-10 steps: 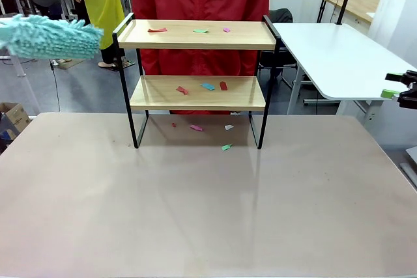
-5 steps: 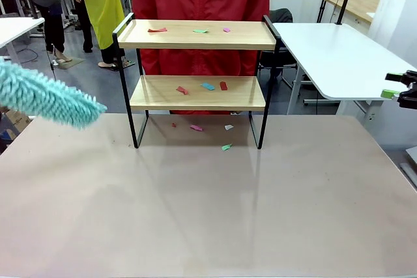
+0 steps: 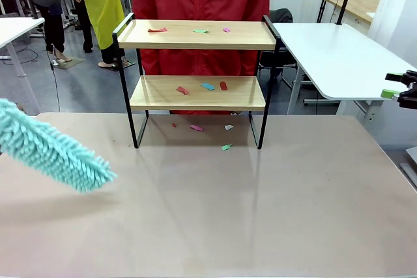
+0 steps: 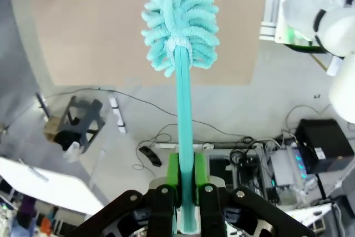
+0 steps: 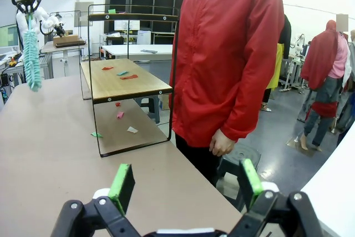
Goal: Clean the shelf.
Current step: Clean the specific section of the Shelf indicated by the human with the Duster.
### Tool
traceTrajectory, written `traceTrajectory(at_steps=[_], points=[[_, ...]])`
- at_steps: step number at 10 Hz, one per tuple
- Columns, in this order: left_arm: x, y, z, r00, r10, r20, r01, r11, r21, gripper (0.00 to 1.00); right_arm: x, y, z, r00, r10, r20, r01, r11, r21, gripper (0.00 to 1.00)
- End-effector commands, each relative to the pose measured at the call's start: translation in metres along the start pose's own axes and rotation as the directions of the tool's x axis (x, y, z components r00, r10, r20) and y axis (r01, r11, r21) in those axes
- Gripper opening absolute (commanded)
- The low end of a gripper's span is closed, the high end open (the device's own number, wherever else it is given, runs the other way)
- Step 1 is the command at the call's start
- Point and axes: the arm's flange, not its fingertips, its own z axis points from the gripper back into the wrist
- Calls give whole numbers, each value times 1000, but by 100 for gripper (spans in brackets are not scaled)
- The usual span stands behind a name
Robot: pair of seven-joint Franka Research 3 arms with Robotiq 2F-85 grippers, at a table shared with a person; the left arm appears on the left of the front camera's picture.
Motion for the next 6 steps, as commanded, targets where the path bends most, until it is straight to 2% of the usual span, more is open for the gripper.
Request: traceTrajectory(at_steps=[1,2,3,6], points=[[10,-4,-9,998,-39,-47,38,999,-34,13,4,0,-2,1000,-14,-14,14,1000,0,100],[12,2,-11,1000,-3,-21,2,999,-47,13,4,0,-2,1000,-14,-14,14,1000,0,100],[15,-3,-5,999,-32,-19,32,999,-23,13,4,0,-2,1000,-14,-14,14,1000,0,100],[15,-3,-5,999,-32,-19,32,999,-23,13,4,0,-2,1000,-14,-14,14,1000,0,100]])
